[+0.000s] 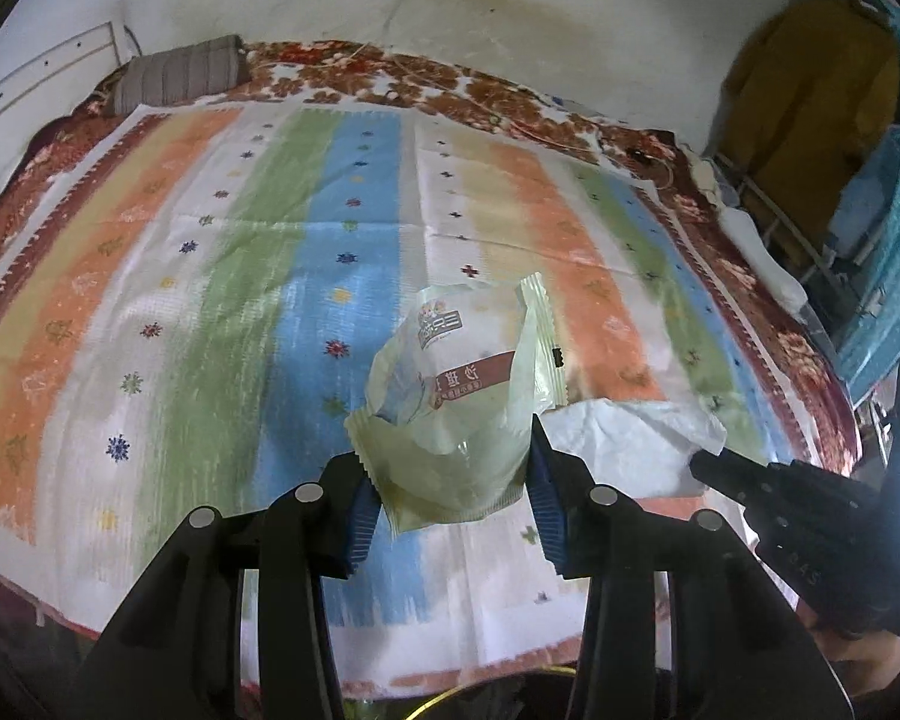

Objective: Collect trash
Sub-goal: 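Lift and carry the tissue in the right tool and the wrapper in the left tool to the bin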

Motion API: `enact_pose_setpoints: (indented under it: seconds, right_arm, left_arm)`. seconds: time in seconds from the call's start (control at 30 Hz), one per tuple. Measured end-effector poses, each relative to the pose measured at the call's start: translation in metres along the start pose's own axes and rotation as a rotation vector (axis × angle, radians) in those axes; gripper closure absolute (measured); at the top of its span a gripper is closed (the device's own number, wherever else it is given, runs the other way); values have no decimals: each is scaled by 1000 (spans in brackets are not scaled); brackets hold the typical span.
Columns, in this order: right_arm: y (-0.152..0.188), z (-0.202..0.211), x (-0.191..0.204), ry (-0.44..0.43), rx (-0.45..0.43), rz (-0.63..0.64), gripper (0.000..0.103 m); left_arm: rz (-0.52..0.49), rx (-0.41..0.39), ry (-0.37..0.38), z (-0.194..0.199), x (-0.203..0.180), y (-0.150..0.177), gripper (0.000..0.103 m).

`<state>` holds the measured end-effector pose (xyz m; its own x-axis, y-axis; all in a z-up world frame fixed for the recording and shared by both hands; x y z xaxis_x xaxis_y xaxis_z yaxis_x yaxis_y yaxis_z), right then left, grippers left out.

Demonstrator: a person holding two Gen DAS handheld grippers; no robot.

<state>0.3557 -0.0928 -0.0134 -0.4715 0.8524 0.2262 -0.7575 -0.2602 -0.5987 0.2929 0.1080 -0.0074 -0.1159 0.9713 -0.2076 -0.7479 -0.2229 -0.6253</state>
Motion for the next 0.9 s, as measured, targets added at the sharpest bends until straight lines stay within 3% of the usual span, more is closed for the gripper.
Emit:
enact_pose_setpoints:
  seconds: [0.27, 0.57, 0.9]
  right_arm:
    - [18, 40, -5, -25, -41, -58, 98]
    - [29, 68, -3, -22, -91, -60, 98]
    - [50, 101, 9, -40, -147, -27, 98]
  left_arm:
    - [16, 1, 26, 23, -21, 17, 60]
    - [39, -32, 74, 52, -29, 32, 60]
    - [5, -55, 74, 83, -35, 54, 60]
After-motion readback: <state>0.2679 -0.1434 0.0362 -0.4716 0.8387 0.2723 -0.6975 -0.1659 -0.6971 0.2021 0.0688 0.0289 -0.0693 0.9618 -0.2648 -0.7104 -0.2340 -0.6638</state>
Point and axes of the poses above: each gripper's, at about its wrist camera, not at the fingertips, and z roughly against the way its jaws point, x to its left, y to its underside, the point moved 1 cm from there along -z, roughly the way its jaws point, and after that the axes turned 7 degrees about -z, right-handed, at the moved point
